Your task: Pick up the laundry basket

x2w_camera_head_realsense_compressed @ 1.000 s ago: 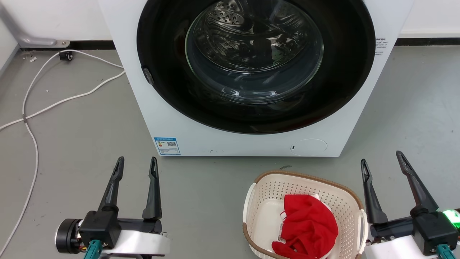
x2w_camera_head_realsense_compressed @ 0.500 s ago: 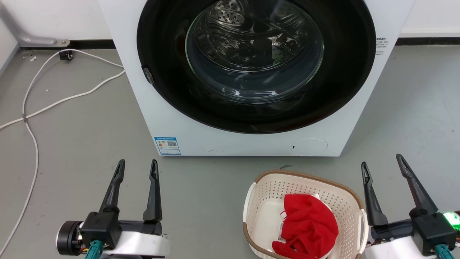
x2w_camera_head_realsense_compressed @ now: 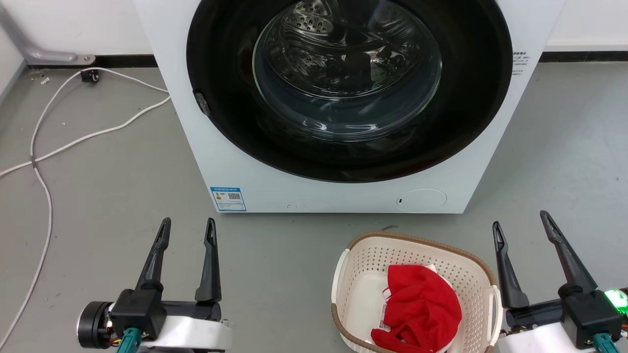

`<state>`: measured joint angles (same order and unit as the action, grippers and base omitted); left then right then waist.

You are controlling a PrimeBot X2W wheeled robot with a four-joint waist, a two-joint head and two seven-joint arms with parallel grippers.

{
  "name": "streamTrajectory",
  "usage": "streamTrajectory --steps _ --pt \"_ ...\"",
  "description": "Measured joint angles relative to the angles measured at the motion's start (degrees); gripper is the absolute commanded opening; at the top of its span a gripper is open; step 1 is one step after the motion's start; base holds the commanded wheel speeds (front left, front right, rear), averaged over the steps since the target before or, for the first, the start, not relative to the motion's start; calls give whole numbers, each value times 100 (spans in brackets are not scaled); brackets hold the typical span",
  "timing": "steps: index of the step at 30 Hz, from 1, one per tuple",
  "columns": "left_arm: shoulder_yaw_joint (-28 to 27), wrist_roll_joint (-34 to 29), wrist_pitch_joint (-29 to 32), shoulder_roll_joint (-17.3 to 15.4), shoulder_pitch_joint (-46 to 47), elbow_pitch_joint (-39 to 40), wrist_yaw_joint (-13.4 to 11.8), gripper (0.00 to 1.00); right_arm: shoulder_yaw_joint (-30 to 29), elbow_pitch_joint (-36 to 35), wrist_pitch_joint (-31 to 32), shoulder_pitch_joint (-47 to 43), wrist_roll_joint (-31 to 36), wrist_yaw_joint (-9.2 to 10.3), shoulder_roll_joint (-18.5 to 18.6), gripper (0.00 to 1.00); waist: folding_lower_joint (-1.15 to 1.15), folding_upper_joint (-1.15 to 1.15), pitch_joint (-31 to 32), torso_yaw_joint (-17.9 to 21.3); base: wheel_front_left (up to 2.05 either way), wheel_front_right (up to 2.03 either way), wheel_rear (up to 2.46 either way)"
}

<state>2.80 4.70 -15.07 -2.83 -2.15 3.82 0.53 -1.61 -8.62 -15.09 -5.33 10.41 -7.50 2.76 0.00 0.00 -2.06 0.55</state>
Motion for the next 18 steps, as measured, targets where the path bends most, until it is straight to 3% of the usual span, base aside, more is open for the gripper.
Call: streamTrajectory --steps 11,18 --pt "53 9 0 0 15 -198 99 100 -108 220 0 -12 -4 -1 1 100 0 0 -33 47 0 0 0" --pt "126 9 -1 -1 420 -700 202 100 -236 815 0 100 85 -1 3 100 0 0 -230 107 0 0 0"
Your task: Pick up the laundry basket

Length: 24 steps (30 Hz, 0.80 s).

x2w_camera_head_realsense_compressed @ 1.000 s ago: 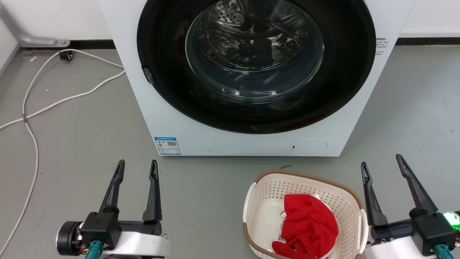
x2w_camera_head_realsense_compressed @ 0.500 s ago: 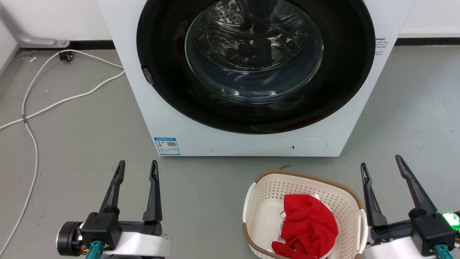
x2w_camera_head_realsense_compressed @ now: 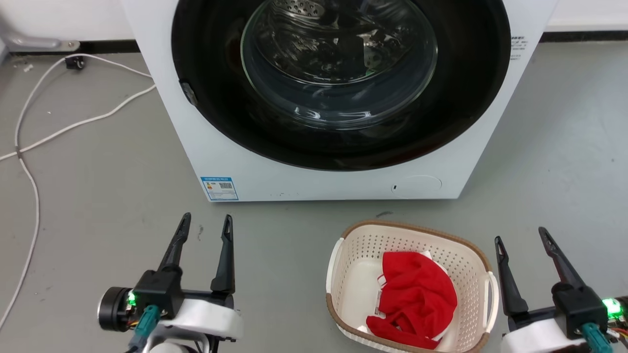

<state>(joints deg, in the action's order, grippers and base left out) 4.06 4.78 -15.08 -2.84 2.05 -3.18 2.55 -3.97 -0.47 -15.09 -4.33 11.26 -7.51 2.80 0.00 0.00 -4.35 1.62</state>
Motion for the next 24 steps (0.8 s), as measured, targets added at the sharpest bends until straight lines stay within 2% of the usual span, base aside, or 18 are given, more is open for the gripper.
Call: streamTrajectory --steps 14,24 --pt "316 -178 1 -23 1332 -1785 382 100 -431 1596 0 1163 516 0 3 100 1 0 -709 228 0 0 0" --pt "848 -204 0 -124 2498 -3087 478 100 -535 2844 -1 2039 739 0 4 100 1 0 -1445 451 0 0 0"
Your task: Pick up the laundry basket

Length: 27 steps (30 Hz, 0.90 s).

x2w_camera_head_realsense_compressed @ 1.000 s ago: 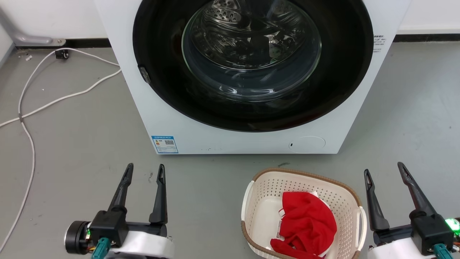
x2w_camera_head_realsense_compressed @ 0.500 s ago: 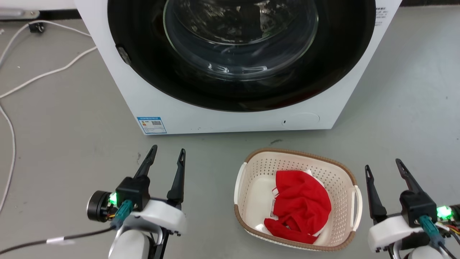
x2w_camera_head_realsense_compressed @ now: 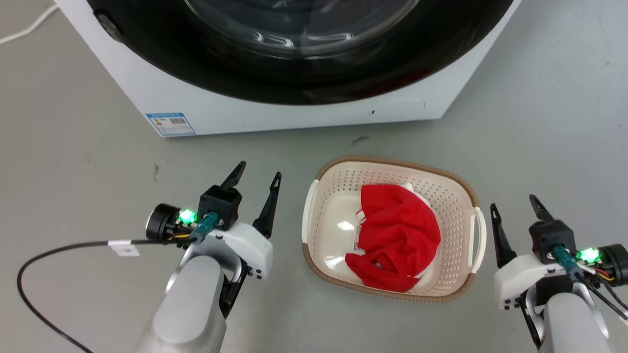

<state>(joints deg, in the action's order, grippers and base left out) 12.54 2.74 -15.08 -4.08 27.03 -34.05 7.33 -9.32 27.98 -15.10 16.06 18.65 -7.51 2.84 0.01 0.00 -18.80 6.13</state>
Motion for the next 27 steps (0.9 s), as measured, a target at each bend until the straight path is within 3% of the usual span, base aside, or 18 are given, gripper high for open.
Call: streamTrajectory --steps 11,27 --pt "949 288 0 -93 1070 -1370 7 100 -102 1221 1 797 237 0 1 100 0 0 -692 257 0 0 0" --pt "1853 849 0 -94 2304 -3027 7 100 -181 2870 1 1931 468 -1 1 100 0 0 -1671 547 0 0 0"
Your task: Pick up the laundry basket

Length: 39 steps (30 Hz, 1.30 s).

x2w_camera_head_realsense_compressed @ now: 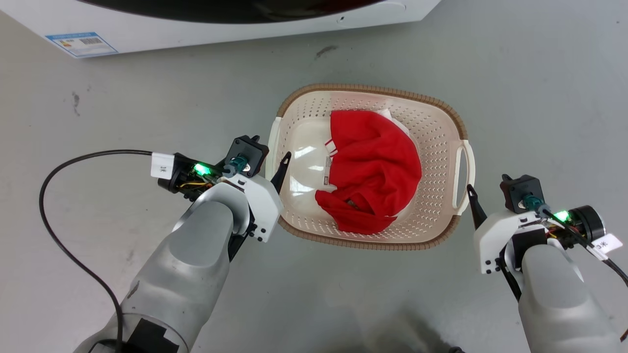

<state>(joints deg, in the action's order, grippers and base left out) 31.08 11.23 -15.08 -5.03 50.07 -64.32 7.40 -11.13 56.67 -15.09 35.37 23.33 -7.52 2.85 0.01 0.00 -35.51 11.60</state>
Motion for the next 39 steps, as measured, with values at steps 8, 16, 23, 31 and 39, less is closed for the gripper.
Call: streamTrajectory --steps 8,16,23,31,39 --pt "378 212 0 25 317 -443 0 100 -29 571 0 441 -27 0 1 100 0 0 -309 63 0 0 0" --pt "671 417 32 29 608 -714 0 100 174 1021 0 782 -361 0 0 100 0 0 -660 111 0 0 0" --pt "942 572 88 5 838 -795 0 100 327 1252 0 1060 -639 0 -1 100 0 0 -987 121 0 0 0" --pt "1195 714 157 -42 1078 -831 11 100 469 1381 -34 1310 -961 14 20 100 -1 0 -1348 129 0 0 0" --pt "1379 843 131 -53 1172 -843 16 100 572 1328 -77 1416 -1163 45 63 100 -2 0 -1521 130 0 0 0"
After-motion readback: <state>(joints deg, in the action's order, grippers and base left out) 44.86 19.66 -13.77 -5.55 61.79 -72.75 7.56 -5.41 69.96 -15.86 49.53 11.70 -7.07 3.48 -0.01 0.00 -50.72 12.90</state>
